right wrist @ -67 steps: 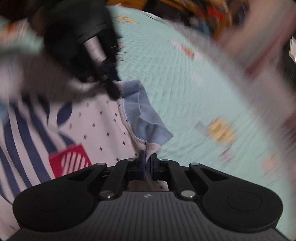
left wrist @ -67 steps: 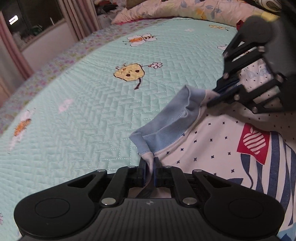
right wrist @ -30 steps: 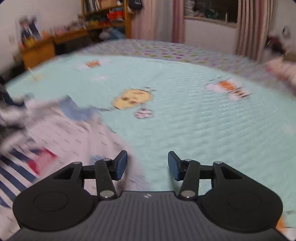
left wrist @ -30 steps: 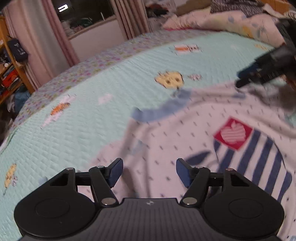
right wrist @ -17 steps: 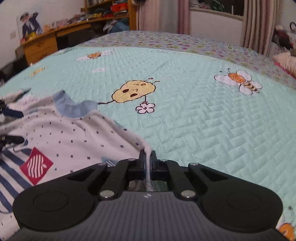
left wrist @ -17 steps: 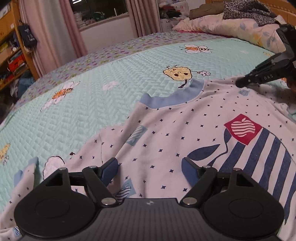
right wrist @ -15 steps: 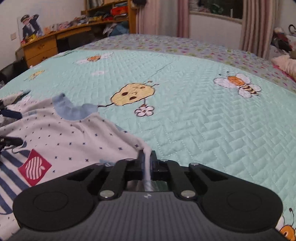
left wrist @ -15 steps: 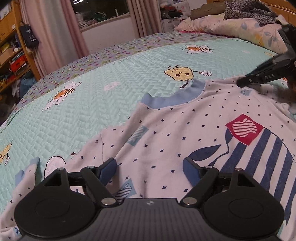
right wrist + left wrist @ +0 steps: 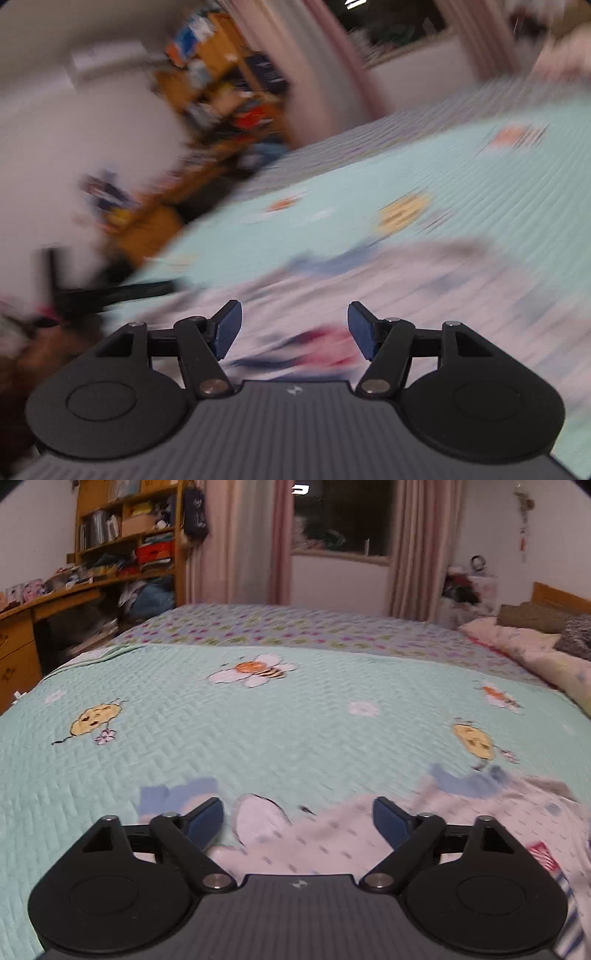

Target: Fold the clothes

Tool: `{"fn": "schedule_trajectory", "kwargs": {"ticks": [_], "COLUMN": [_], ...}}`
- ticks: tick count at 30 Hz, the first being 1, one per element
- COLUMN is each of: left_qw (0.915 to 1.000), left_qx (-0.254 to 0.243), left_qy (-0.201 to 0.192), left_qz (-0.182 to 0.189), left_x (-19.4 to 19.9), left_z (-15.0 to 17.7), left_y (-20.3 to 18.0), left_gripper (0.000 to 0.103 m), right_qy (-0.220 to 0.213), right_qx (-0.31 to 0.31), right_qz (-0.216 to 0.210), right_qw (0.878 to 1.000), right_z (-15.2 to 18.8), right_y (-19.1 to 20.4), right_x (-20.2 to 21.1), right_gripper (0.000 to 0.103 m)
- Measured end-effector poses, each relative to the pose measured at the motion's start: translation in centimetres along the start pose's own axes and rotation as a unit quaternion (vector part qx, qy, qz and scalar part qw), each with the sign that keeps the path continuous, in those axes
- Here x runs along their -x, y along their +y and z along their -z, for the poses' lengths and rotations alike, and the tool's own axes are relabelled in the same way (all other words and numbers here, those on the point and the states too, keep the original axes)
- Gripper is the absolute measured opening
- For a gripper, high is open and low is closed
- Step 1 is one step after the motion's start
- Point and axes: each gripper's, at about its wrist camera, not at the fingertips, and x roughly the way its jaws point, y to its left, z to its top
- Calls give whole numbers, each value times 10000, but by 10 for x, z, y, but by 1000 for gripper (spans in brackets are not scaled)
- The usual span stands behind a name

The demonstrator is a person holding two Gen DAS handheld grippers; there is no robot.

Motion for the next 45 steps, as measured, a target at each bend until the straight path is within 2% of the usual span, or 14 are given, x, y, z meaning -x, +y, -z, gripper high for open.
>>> {"fn": "schedule_trajectory", "kwargs": {"ticks": [1, 3, 6, 9, 13, 19, 23, 26, 27, 30, 34, 36, 40, 45], "left_qw": [9997, 9962, 9891, 9858, 9813, 9743, 9708, 9664, 9650, 9634, 9701, 9761, 9780, 9843], "left_qx": [-216, -802, -1335, -1342, -1340, -1406, -1420, -1584, -1677, -2077, -2234, -1851, -1755, -1336], "left_qy": [97, 312, 485, 527, 672, 1025, 1121, 1153, 1147, 968, 819, 1044, 1064, 1077], "left_qz": [61, 150, 393, 859, 1203, 1429, 1572, 1663, 1656, 1392, 479, 447, 364, 409], "left_x": [-9, -29, -54, -66, -80, -94, -95, -89, -86, -74, -76, -89, -94, -94], "left_z": [-6, -14, -19, -20, -13, -2, -4, -2, -1, 4, -2, -7, -9, -9], "left_y": [-2, -13, -25, -28, -29, -25, -25, -32, -36, -50, -48, -37, -39, -29], "left_gripper": [81, 69, 67, 72, 74, 61, 47, 18, 10, 8, 8, 8, 8, 23], "right_qy": [29, 82, 405, 364, 381, 302, 301, 283, 276, 273, 276, 281, 282, 281], "right_qx": [-128, 114, -409, -888, -722, -992, -987, -1049, -1073, -1109, -1118, -1121, -1145, -1173], "right_qz": [-278, -326, -467, -723, -669, -872, -875, -921, -939, -957, -960, -959, -978, -998], "right_qw": [9995, 9994, 9972, 9928, 9944, 9908, 9908, 9898, 9894, 9888, 9887, 9887, 9882, 9877], "right_z": [10, 28, 38, 37, 42, 45, 45, 45, 46, 45, 45, 45, 44, 44], "right_y": [5, 5, -18, -35, -26, -34, -33, -35, -36, -37, -38, -38, -40, -41], "right_x": [-5, -17, -30, -29, -30, -30, -29, -29, -29, -31, -31, -31, -32, -32], "right_gripper": [66, 66, 66, 64, 64, 64, 65, 64, 64, 65, 64, 64, 64, 64]}}
